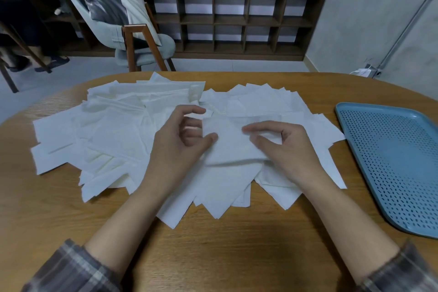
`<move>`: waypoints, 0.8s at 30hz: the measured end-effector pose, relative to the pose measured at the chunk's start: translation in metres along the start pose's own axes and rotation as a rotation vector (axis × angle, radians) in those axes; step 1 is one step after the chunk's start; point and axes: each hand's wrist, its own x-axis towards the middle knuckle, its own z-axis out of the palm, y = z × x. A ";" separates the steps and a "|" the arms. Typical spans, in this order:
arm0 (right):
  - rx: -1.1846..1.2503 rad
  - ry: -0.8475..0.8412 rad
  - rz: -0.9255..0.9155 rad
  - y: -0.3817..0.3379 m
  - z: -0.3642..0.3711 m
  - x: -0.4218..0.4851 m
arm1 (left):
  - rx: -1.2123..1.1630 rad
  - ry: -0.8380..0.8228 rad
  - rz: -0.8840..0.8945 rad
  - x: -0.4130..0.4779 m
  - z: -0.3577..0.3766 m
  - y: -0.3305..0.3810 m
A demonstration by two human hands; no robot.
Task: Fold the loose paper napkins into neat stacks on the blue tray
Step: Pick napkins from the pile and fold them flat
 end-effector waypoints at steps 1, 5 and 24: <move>-0.021 0.066 -0.003 0.001 -0.002 0.002 | 0.107 0.005 0.093 0.000 0.002 -0.003; -0.093 0.170 -0.031 0.007 -0.008 0.006 | 0.388 -0.283 0.327 -0.007 0.009 -0.011; 0.027 -0.009 -0.062 0.000 -0.003 0.003 | -0.052 -0.323 0.082 -0.011 -0.001 0.015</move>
